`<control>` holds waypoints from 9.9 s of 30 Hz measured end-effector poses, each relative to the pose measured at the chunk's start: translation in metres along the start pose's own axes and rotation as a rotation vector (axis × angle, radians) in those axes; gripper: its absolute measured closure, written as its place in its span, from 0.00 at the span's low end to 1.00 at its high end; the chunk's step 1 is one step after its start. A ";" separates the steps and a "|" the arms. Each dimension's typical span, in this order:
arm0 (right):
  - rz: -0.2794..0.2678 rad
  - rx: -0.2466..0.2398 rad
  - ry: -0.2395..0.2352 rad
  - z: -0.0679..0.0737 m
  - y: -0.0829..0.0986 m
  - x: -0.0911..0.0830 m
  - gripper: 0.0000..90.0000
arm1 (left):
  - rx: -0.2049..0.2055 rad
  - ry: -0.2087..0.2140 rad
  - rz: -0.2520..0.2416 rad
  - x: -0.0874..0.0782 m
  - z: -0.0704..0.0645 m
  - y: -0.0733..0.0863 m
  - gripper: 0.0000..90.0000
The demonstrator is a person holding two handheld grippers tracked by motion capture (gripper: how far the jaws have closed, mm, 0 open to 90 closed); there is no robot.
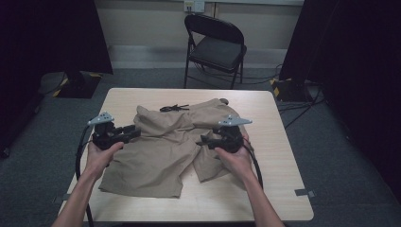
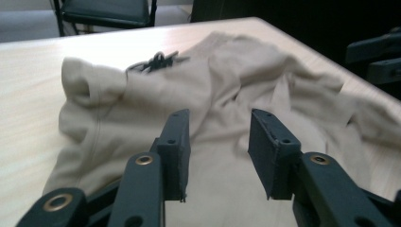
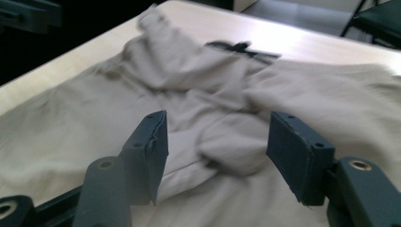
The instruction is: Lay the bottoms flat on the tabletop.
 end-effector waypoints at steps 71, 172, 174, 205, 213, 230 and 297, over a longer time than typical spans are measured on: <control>0.350 -0.221 -0.271 0.090 0.161 -0.008 0.73 | 0.035 0.014 0.254 0.018 -0.026 0.093 0.59; -0.003 0.039 0.014 -0.045 0.032 -0.044 0.98 | 0.094 0.052 0.113 0.018 -0.065 0.044 0.57; -0.008 0.017 -0.035 -0.029 0.013 -0.033 0.98 | 0.092 0.064 0.086 0.024 -0.069 0.035 0.57; 0.112 0.050 -0.010 -0.028 0.021 0.015 0.42 | 0.007 0.069 0.085 0.030 -0.060 0.047 0.56; 0.179 0.053 -0.022 -0.040 0.059 0.019 0.79 | 0.014 0.080 0.093 0.032 -0.061 0.048 0.55; 0.222 -0.017 -0.354 0.089 0.052 0.063 0.96 | -0.053 0.008 0.033 0.005 -0.034 0.052 0.56; 0.076 0.216 0.075 -0.028 -0.021 0.132 1.00 | -0.129 0.252 0.137 0.084 -0.108 0.050 0.33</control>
Point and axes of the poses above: each handheld gripper's, and its own axes: x roughly forward along the jaws, y roughly out of its underside, z roughly to its left, the point moved 4 cm from there along x, roughly forward along the jaws, and after that the axes turned 15 degrees about x, right-handed, at the moved point
